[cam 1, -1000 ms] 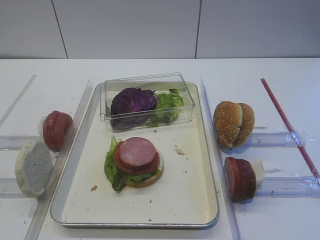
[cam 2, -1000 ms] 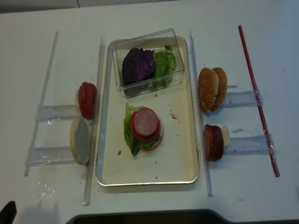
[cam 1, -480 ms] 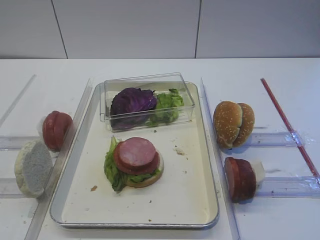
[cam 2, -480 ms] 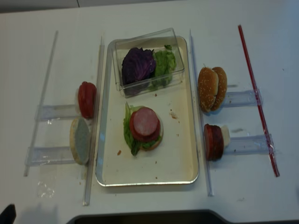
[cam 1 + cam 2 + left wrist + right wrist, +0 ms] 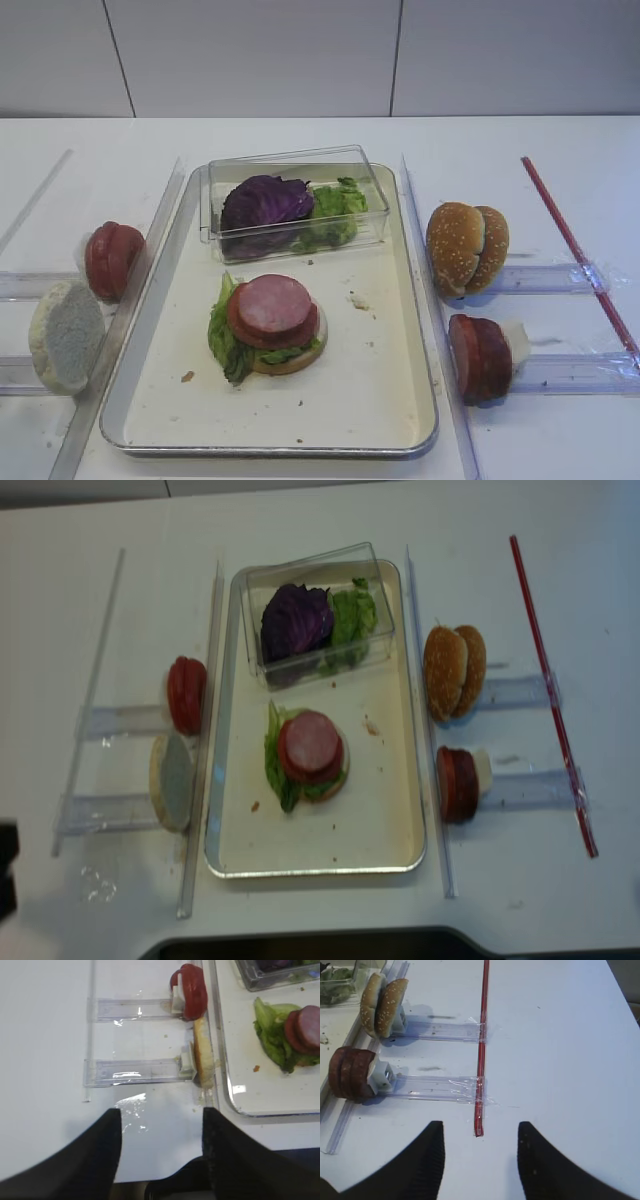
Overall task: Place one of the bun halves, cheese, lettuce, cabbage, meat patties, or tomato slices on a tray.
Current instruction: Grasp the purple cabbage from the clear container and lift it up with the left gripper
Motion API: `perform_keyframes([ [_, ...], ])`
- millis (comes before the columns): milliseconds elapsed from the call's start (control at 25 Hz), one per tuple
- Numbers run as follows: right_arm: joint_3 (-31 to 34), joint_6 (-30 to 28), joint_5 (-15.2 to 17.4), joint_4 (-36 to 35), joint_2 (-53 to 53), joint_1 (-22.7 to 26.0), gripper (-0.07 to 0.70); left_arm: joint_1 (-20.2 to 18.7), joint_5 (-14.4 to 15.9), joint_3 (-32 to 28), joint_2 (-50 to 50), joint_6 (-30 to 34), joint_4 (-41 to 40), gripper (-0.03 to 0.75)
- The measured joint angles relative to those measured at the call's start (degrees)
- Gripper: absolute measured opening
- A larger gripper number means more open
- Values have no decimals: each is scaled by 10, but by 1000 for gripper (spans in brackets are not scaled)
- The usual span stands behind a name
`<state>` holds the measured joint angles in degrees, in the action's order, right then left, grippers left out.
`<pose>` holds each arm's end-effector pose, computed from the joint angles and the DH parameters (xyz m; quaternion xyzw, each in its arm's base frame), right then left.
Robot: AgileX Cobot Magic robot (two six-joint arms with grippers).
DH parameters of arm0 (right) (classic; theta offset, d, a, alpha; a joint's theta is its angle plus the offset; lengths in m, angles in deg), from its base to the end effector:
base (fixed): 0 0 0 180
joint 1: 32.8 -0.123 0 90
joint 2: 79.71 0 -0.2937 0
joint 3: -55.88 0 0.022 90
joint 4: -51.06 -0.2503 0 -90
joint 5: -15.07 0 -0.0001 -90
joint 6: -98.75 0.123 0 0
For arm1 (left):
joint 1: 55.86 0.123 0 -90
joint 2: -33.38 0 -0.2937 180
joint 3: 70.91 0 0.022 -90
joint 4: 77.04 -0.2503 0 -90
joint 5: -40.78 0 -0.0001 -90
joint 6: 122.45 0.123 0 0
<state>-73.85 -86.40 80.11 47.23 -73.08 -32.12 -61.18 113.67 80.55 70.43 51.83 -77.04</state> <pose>0.0102 0.0073 0.2471 -0.0364 0.8731 0.0086 0.4861 0.0656 -0.0061 0.3313 -0.0033 0.9351 -0.0341 0.3528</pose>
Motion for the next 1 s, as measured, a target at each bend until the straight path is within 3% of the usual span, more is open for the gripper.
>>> perform_keyframes([
  [200, 0, 0, 0, 0, 0, 0, 358, 0, -1, 85, 130, -2, 28, 422],
  [680, 0, 0, 0, 0, 0, 0, 358, -5, -8, 285, 421, 24, 64, 440],
  [1000, 0, 1, 0, 0, 0, 0, 358, -118, -10, 401, 586, 36, 56, 534],
])
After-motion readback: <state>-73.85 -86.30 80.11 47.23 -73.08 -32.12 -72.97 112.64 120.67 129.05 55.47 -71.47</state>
